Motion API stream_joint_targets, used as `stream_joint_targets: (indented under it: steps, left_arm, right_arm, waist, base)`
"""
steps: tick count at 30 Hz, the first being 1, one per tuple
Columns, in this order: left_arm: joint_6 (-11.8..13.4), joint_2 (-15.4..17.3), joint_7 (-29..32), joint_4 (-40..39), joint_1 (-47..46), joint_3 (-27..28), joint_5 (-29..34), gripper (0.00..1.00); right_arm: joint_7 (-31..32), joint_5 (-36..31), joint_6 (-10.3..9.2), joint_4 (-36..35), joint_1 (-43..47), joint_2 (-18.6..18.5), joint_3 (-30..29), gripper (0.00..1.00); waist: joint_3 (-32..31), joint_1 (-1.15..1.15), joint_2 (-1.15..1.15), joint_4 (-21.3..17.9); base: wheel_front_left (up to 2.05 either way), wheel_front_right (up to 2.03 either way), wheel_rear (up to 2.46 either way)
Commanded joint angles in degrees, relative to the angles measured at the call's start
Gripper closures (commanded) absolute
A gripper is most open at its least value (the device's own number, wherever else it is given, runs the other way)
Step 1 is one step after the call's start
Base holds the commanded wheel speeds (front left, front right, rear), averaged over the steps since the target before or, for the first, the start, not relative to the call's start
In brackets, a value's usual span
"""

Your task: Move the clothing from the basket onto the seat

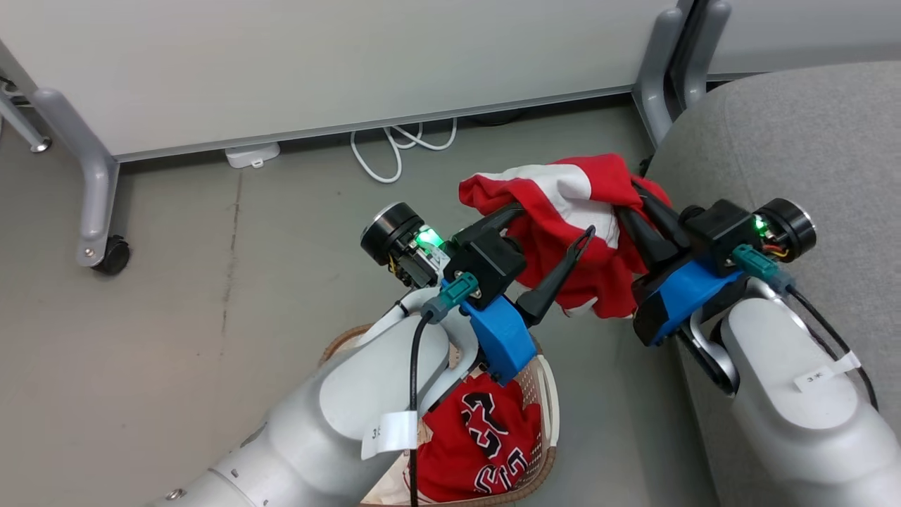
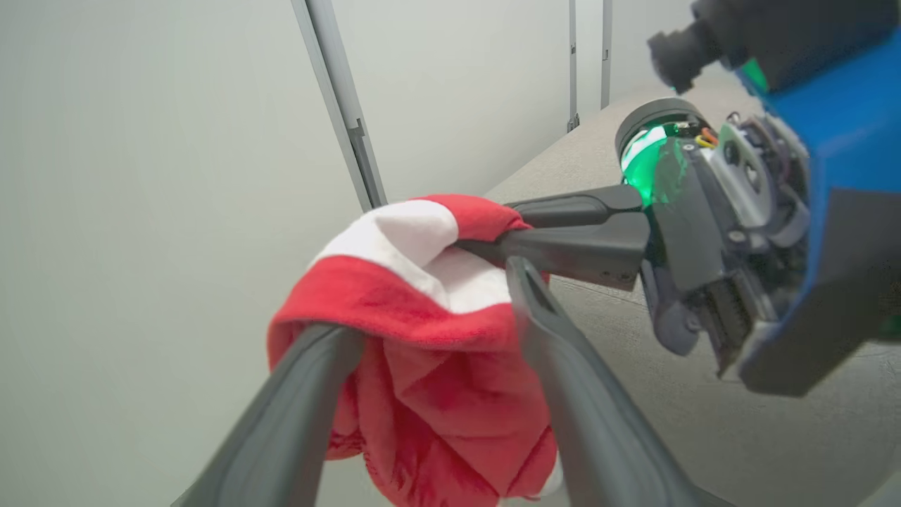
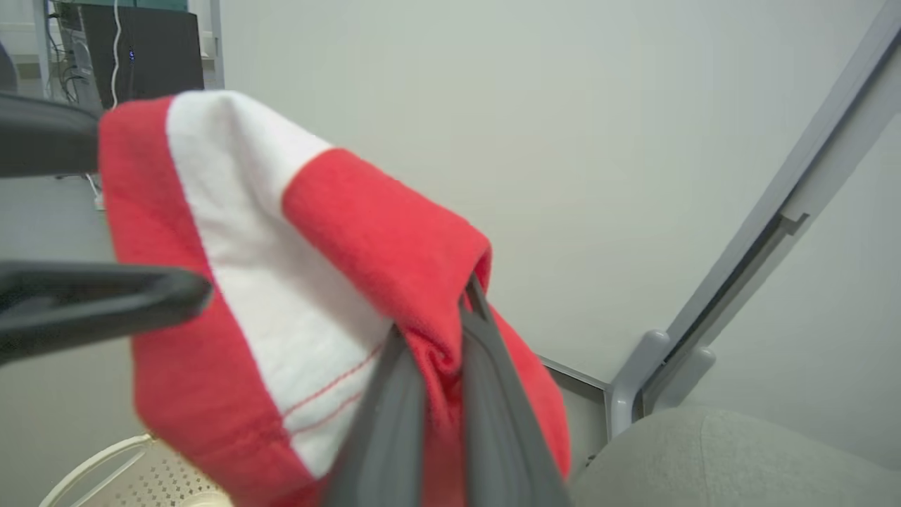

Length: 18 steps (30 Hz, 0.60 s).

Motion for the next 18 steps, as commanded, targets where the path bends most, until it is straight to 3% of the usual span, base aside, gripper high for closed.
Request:
stream_joint_targets:
  steps: [1,18]
  left_arm:
    - [-0.04,0.18,-0.25,0.10,0.52,0.08,0.18,0.00]
    - [-0.23,1.13,-0.22,-0.28,0.80,-1.46,1.91,0.00]
  right_arm:
    - [-0.25,-0.48,0.01,-0.58,1.06,-0.25,-0.94,1.00]
    - [-0.25,-2.09,0.01,-5.82,5.42,-0.29,-14.20,1.00]
  waist:
    - [0.65,0.00,0.00,-1.07]
    - [4.85,0.00,0.00,-11.04]
  base:
    - [0.00,0.00,0.00]
    - [0.00,0.00,0.00]
